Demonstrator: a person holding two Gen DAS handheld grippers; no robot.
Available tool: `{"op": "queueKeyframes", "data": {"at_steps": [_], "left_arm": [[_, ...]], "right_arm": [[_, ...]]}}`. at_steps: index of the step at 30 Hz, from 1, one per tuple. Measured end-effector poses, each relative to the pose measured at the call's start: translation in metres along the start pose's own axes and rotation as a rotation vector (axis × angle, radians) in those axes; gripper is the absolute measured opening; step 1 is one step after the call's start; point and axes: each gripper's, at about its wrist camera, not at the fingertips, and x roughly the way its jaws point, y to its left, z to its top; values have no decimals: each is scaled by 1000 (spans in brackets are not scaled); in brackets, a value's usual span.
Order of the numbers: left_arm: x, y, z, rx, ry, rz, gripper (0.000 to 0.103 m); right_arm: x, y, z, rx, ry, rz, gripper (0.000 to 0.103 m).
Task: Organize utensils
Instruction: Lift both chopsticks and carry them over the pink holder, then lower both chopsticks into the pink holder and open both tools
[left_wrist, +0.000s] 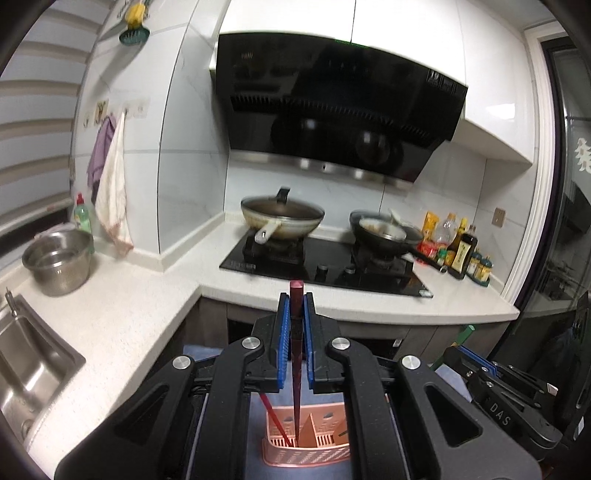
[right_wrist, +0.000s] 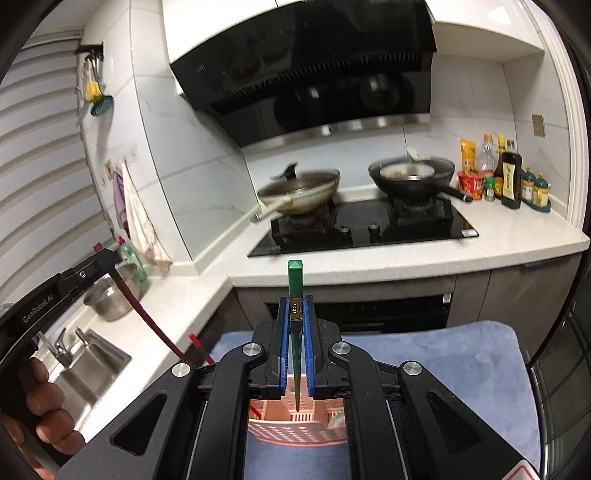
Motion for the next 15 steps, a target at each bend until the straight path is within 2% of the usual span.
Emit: {"op": "queueKeyframes", "data": {"at_steps": [8, 15], "left_arm": [[27, 3, -26, -1, 75, 23, 7], [35, 5, -37, -1, 100, 42, 8]], "right_arm": [[28, -12, -20, 11, 66, -22, 7], [33, -13, -29, 4, 92, -33, 8]]}}
